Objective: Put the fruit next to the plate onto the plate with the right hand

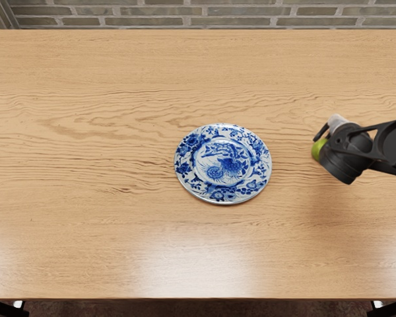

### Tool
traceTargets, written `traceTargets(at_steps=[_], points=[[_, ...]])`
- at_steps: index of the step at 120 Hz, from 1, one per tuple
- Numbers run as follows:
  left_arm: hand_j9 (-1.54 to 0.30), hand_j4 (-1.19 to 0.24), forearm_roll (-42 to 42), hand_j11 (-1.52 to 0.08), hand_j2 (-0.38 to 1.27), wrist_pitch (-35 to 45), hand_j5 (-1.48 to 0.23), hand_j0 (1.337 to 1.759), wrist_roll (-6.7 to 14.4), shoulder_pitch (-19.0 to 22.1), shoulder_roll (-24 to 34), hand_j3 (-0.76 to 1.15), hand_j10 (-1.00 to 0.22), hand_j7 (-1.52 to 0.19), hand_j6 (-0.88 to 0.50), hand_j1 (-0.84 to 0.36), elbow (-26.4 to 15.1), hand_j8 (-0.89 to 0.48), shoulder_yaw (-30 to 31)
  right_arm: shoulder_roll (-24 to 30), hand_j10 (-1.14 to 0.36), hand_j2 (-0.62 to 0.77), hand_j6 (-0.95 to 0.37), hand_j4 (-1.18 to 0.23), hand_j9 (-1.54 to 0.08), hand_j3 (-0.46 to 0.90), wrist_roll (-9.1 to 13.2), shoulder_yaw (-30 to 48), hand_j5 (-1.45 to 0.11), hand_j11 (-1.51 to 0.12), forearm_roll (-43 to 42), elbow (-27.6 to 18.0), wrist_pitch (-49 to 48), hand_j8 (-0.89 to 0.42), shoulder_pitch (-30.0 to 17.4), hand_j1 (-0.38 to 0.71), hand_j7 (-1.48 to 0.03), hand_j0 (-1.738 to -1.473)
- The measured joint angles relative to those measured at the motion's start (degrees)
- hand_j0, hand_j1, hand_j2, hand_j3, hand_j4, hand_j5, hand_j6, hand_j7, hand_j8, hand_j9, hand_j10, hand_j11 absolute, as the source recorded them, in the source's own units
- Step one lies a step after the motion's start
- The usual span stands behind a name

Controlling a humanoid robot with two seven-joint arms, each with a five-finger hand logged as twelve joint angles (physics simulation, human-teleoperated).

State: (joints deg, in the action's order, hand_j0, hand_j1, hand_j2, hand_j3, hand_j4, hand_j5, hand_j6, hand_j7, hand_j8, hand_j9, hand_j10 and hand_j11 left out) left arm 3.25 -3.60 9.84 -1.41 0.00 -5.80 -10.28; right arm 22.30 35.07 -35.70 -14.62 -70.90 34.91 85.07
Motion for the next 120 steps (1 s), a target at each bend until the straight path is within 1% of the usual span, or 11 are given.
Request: traceTargets(at_steps=[6, 10, 13, 16, 23, 38, 54, 68, 89, 105, 120], points=[[-0.32, -0.24, 0.0, -0.32, 0.05, 0.0, -0.32, 1.658, 0.0, 0.0, 0.0, 0.0, -0.24, -0.32, -0.24, 0.06, 0.0, -0.24, 0.0, 0.0, -0.69, 0.23, -0.5, -0.7, -0.86, 0.0, 0.0, 0.0, -0.82, -0.86, 0.2, 0.2, 0.0, -0.48, -0.3, 0.25, -0.87, -1.645], [-0.32, -0.24, 0.0, -0.32, 0.05, 0.0, -0.32, 1.658, 0.0, 0.0, 0.0, 0.0, -0.24, -0.32, -0.24, 0.06, 0.0, -0.24, 0.0, 0.0, -0.7, 0.2, -0.48, -0.7, -0.88, 0.0, 0.0, 0.0, -0.84, -0.88, 0.2, 0.3, 0.0, -0.48, -0.4, 0.25, -0.88, -1.645], [-0.32, -0.24, 0.0, -0.32, 0.05, 0.0, -0.32, 1.658, 0.0, 0.0, 0.0, 0.0, -0.24, -0.32, -0.24, 0.06, 0.0, -0.24, 0.0, 0.0, -0.7, 0.23, -0.47, -0.69, -0.89, 0.0, 0.0, 0.1, -0.86, -0.89, 0.2, 0.4, 0.0, -0.48, -0.4, 0.26, -0.89, -1.645], [-0.32, -0.24, 0.0, -0.32, 0.05, 0.0, -0.32, 1.658, 0.0, 0.0, 0.0, 0.0, -0.24, -0.32, -0.24, 0.06, 0.0, -0.24, 0.0, 0.1, -0.7, 0.23, -0.46, -0.67, -0.91, 0.0, 0.0, 0.1, -0.88, -0.91, 0.3, 0.4, 0.0, -0.47, -0.4, 0.26, -0.9, -1.645], [-0.32, -0.24, 0.0, -0.32, 0.05, 0.0, -0.32, 1.658, 0.0, 0.0, 0.0, 0.0, -0.24, -0.32, -0.24, 0.06, 0.0, -0.24, 0.0, 0.4, -0.71, 0.28, -0.43, -0.64, -0.93, 0.0, 0.1, 0.1, -0.92, -0.93, 0.7, 0.4, -0.2, -0.43, -0.3, 0.28, -0.92, -1.646], [-0.32, -0.24, 0.0, -0.32, 0.05, 0.0, -0.32, 1.658, 0.0, 0.0, 0.0, 0.0, -0.24, -0.32, -0.24, 0.06, 0.0, -0.24, 0.0, 2.6, -0.72, 0.31, -0.39, -0.59, -0.96, 0.0, 0.1, 1.7, -0.96, -0.96, 1.2, 0.3, -0.2, -0.39, -0.1, 0.31, -0.94, -1.65], [-0.32, -0.24, 0.0, -0.32, 0.05, 0.0, -0.32, 1.658, 0.0, 0.0, 0.0, 0.0, -0.24, -0.32, -0.24, 0.06, 0.0, -0.24, 0.0, 6.9, -0.73, 0.33, -0.37, -0.57, -0.97, 0.0, 0.1, 8.0, -0.98, -0.97, 1.4, -0.3, -1.0, -0.37, 0.2, 0.33, -0.95, -1.652], [-0.32, -0.24, 0.0, -0.32, 0.05, 0.0, -0.32, 1.658, 0.0, 0.0, 0.0, 0.0, -0.24, -0.32, -0.24, 0.06, 0.0, -0.24, 0.0, 10.9, -0.73, 0.35, -0.36, -0.55, -0.97, 0.0, 0.1, 14.2, -0.99, -0.97, 2.1, -1.1, -7.7, -0.36, -0.1, 0.35, -0.96, -1.653], [-0.32, -0.24, 0.0, -0.32, 0.05, 0.0, -0.32, 1.658, 0.0, 0.0, 0.0, 0.0, -0.24, -0.32, -0.24, 0.06, 0.0, -0.24, 0.0, 16.2, -0.73, 0.38, -0.35, -0.54, -0.97, 0.0, 0.1, 24.2, -1.0, -0.97, 4.5, -1.5, -24.4, -0.35, -2.9, 0.37, -0.96, -1.653], [-0.32, -0.24, 0.0, -0.32, 0.05, 0.0, -0.32, 1.658, 0.0, 0.0, 0.0, 0.0, -0.24, -0.32, -0.24, 0.06, 0.0, -0.24, 0.0, 17.5, -0.73, 0.39, -0.35, -0.53, -0.97, 0.0, 0.0, 28.6, -1.0, -0.96, 6.5, -1.9, -32.4, -0.35, -4.2, 0.38, -0.96, -1.653], [-0.32, -0.24, 0.0, -0.32, 0.05, 0.0, -0.32, 1.658, 0.0, 0.0, 0.0, 0.0, -0.24, -0.32, -0.24, 0.06, 0.0, -0.24, 0.0, 16.7, -0.74, 0.4, -0.34, -0.53, -0.97, 0.0, 0.0, 31.1, -1.0, -0.97, 7.4, -2.6, -34.6, -0.34, -4.6, 0.38, -0.97, -1.654]])
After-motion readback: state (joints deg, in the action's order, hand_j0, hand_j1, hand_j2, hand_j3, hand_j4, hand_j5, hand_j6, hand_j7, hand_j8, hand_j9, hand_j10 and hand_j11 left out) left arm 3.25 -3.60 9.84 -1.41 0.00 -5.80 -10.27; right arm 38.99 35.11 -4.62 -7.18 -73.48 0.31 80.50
